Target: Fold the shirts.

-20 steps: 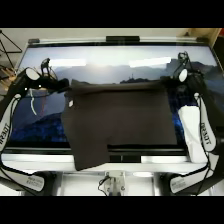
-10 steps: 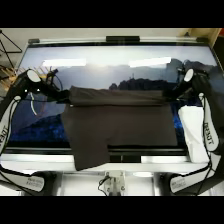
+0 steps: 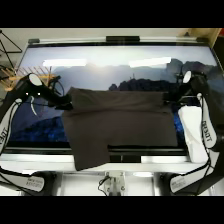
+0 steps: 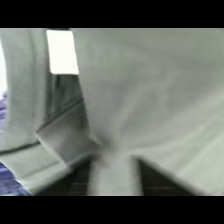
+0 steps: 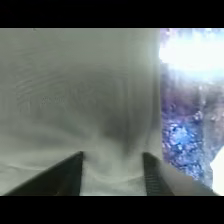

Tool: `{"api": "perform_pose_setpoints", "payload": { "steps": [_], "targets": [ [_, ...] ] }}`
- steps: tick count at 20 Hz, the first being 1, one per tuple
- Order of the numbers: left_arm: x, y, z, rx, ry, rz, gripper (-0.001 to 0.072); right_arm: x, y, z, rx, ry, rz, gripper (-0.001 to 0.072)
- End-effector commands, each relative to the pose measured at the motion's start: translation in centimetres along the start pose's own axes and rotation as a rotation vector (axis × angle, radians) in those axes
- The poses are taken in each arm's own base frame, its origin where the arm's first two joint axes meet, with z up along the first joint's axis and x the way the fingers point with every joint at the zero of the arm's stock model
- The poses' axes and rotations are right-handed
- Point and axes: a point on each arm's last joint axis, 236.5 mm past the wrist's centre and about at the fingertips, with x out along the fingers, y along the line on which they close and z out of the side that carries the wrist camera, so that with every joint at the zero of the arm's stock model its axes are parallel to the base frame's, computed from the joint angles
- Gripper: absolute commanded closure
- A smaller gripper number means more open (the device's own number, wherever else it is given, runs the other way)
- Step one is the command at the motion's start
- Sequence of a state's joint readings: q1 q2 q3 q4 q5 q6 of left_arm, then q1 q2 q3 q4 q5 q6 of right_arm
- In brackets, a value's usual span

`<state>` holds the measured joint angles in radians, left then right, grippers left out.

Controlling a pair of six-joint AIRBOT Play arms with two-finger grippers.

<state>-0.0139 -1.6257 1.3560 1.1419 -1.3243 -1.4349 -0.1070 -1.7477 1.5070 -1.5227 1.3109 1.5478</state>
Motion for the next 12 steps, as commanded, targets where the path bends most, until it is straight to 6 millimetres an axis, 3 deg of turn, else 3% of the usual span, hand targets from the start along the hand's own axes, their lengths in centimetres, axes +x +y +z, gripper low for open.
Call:
{"api": "perform_pose_setpoints", "payload": {
  "steps": [1,3,5,8,12],
  "targets": [
    [-1.8,-1.3,-0.7,-0.012,0.027,-0.067,0.0258,-2.3,-1.1,-1.6,-0.053,0.031,-0.051,0.0194],
    [-3.8,-0.4,-1.9,-0.029,0.038,-0.062,0.0259,-5.2,-3.3,-3.1,-0.081,0.046,-0.109,0.0193],
    [-4.4,0.1,-4.8,-0.064,0.066,-0.069,0.0259,-7.0,-4.3,-5.3,0.021,0.083,-0.001,0.0193],
    [-2.2,-0.5,-11.6,-0.12,0.112,-0.114,0.0259,-8.9,-6.0,-7.9,0.138,0.081,0.127,0.0193],
    [1.1,-0.7,-19.0,-0.174,0.109,-0.139,0.0257,-9.8,-7.4,-10.5,0.201,0.014,0.112,0.0193]
  ]
}}
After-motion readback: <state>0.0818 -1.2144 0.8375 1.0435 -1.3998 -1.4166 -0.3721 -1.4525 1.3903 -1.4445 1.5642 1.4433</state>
